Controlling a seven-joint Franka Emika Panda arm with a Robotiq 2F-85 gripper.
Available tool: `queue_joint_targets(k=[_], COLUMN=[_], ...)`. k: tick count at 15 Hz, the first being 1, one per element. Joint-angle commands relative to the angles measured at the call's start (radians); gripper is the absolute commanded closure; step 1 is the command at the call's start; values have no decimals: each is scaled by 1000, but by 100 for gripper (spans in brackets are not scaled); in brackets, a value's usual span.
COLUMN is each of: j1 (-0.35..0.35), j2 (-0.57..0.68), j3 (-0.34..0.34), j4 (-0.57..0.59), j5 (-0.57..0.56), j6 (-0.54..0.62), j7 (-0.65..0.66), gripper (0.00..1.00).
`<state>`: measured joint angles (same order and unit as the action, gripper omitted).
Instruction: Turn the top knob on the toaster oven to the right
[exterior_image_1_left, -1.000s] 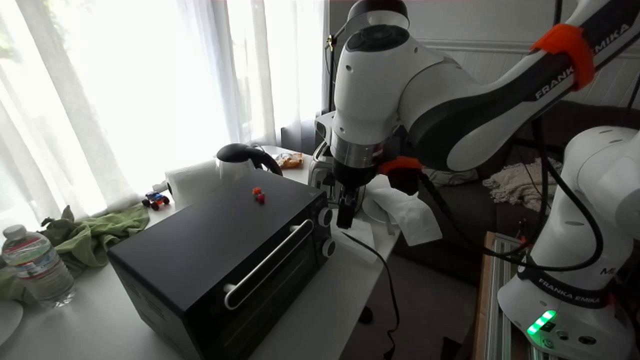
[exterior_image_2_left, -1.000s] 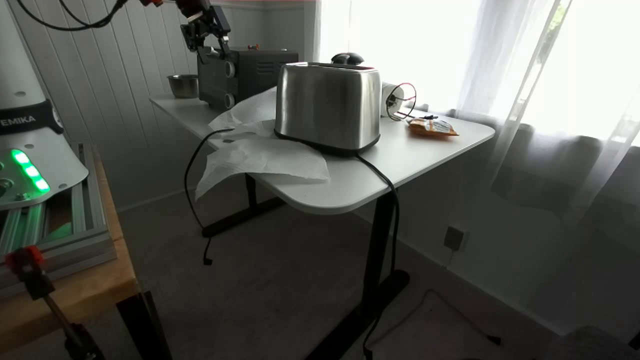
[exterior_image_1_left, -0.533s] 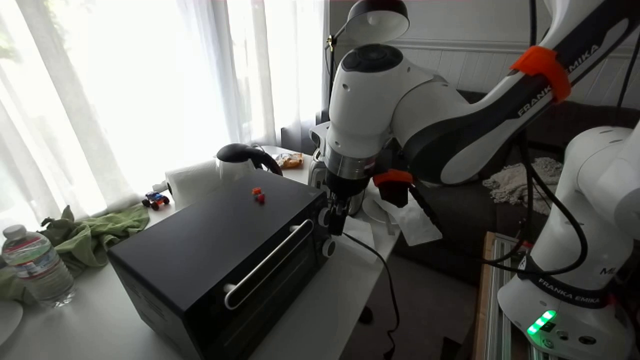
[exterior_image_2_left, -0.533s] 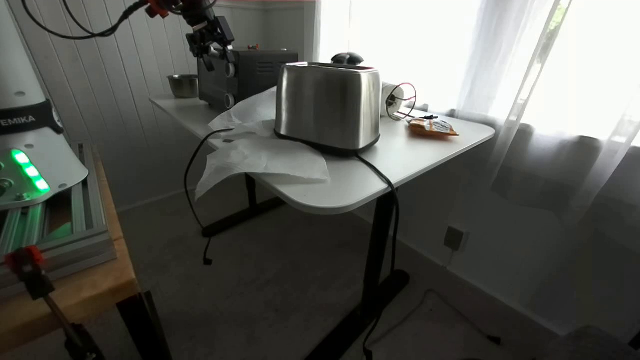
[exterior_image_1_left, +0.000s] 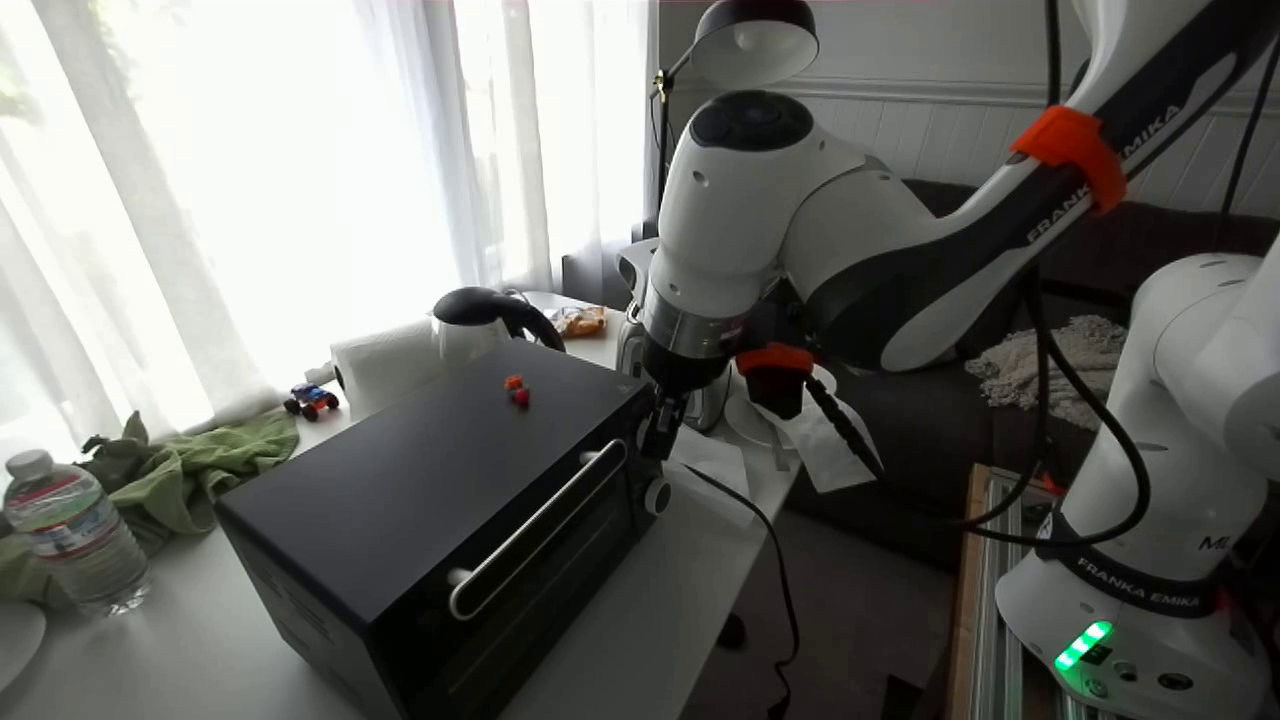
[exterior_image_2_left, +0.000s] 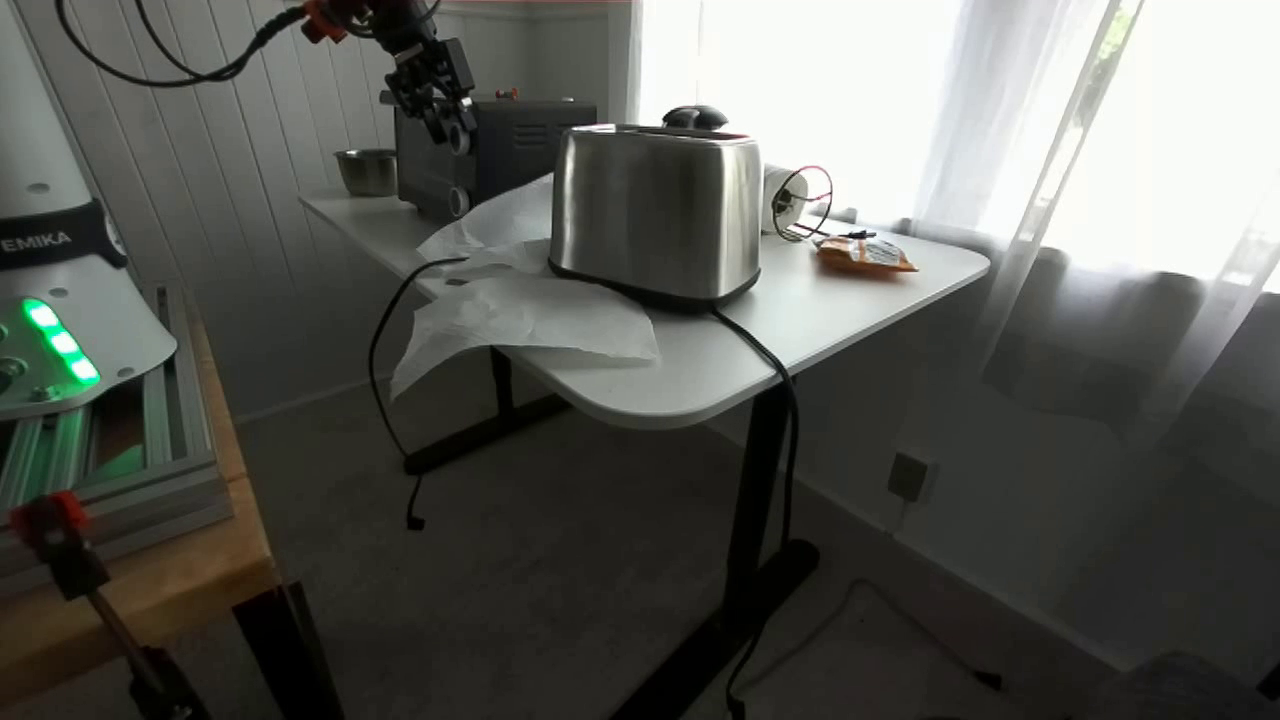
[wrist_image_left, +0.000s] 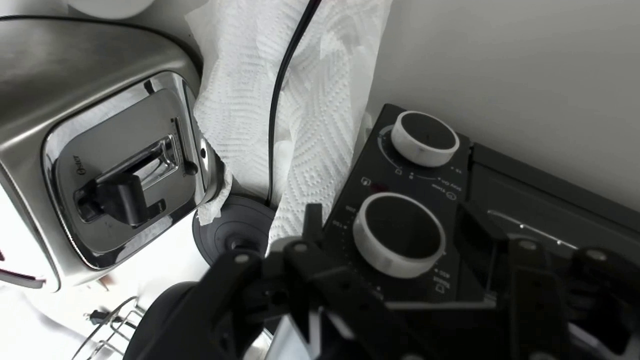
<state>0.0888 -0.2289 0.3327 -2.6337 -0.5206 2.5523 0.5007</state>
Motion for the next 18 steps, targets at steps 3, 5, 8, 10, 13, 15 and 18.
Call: queue_joint_targets(k=[3, 5, 8, 10, 13, 15, 18], j1=[-16, -16, -17, -18, -15, -22, -29], j2=[32, 35, 38, 39, 52, 66, 65], j3=[13, 17, 16, 15, 15, 23, 25], j4=[13, 12, 15, 14, 14, 13, 13], j5=[-71, -76, -81, -88, -89, -88, -108], j6=[40, 44, 40, 45, 64, 83, 77], j7=[65, 70, 68, 76, 102, 128, 161], gripper=[68, 74, 28, 21, 2, 35, 41])
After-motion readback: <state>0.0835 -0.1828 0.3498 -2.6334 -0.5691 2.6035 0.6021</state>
